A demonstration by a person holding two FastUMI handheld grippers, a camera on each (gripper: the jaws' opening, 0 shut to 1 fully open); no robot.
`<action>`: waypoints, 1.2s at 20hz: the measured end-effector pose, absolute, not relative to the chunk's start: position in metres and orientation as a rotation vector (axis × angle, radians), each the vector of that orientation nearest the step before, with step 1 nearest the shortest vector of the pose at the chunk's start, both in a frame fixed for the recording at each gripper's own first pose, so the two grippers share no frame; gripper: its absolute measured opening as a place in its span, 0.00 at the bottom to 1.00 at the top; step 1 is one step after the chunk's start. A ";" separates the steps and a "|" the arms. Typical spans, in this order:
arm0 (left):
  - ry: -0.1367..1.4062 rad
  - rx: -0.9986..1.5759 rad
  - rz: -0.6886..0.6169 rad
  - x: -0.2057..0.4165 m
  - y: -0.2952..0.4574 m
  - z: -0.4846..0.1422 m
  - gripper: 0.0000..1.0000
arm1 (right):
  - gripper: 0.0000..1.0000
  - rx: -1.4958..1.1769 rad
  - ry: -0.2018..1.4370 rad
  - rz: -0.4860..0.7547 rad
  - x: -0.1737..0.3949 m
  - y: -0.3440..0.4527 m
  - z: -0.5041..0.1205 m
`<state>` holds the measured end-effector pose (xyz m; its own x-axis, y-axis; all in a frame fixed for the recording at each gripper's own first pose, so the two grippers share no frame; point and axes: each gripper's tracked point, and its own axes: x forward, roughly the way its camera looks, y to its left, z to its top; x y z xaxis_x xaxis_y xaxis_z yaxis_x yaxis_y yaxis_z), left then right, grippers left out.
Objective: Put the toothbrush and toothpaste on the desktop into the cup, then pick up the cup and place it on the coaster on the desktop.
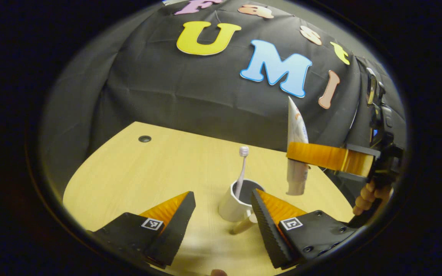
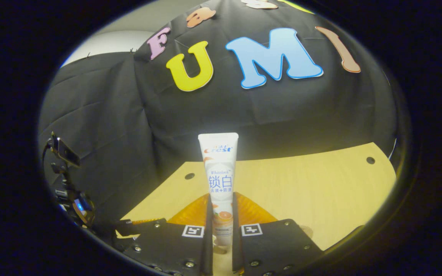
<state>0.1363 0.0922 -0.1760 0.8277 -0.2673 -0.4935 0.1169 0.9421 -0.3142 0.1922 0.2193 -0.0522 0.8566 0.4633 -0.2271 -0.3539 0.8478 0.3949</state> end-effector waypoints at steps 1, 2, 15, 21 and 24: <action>0.568 -0.283 -0.210 0.131 0.093 -0.178 0.95 | 0.20 0.356 0.317 0.434 0.197 0.223 -0.054; 0.576 -0.288 -0.213 0.127 0.092 -0.180 0.95 | 0.20 0.357 0.313 0.430 0.202 0.227 -0.056; 0.633 -0.300 -0.199 0.102 0.100 -0.199 0.96 | 0.21 0.245 0.376 0.367 0.228 0.254 -0.111; 0.643 -0.296 -0.193 0.102 0.101 -0.202 0.96 | 0.24 0.269 0.367 0.379 0.227 0.259 -0.116; 0.642 -0.290 -0.194 0.100 0.102 -0.203 0.96 | 0.36 0.260 0.373 0.385 0.222 0.258 -0.117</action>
<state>0.0998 0.1019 -0.2031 0.7852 -0.2659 -0.5593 0.0880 0.9419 -0.3242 0.2216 0.2584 -0.1172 0.8608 0.4094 -0.3023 -0.3153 0.8953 0.3149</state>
